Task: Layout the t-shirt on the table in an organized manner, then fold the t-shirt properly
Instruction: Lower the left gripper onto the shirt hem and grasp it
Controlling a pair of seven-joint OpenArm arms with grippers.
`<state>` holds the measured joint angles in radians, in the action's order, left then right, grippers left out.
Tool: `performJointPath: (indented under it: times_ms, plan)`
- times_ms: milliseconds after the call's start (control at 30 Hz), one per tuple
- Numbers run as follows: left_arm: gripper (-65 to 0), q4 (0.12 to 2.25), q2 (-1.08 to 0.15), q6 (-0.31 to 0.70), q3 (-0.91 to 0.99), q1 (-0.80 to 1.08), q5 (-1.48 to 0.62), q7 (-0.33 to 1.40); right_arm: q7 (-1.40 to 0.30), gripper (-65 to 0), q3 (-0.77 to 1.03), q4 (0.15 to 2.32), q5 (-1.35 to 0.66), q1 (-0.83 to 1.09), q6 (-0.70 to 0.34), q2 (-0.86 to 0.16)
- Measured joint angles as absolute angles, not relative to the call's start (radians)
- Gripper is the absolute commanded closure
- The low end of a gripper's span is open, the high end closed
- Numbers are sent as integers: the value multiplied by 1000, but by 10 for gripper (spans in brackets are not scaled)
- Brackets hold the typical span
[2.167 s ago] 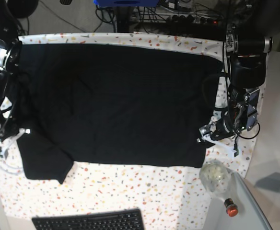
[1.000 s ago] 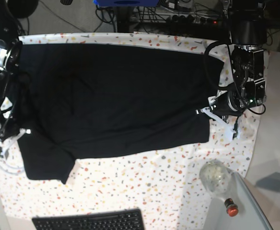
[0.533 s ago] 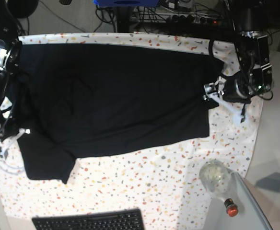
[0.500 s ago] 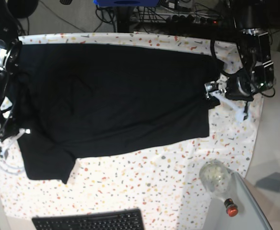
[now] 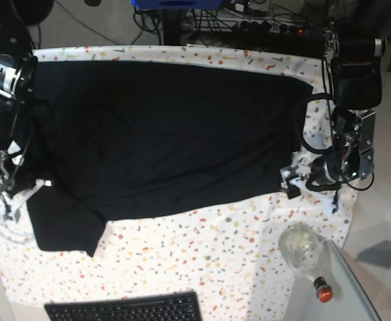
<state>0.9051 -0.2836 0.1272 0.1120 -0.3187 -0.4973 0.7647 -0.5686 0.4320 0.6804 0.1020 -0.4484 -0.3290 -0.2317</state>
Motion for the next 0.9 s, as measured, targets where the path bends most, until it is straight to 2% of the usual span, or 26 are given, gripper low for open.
performJointPath:
  times_ms: [133,433,500,633,800,900]
  plan:
    - [-592,807,-282,127,22,-368,-504,661,-569,0,432,680,108,-448,-328,-239]
    - [-578,764,-236,112,-8,-399,-485,615,-569,0,432,680,105,-448,-328,-235]
    - [-513,764,-233,113,-8,-398,-487,616,-569,0,432,680,105,-448,-328,-235]
    - [-341,763,-236,116,-8,-392,-494,618,-568,0,432,680,105,-448,-328,-241]
    - [-186,762,-234,119,-7,-390,-500,631,-569,0,432,680,105,-448,-328,-240]
    - [-18,762,-232,122,-7,-387,-501,636,-569,0,432,680,105,-448,-328,-240]
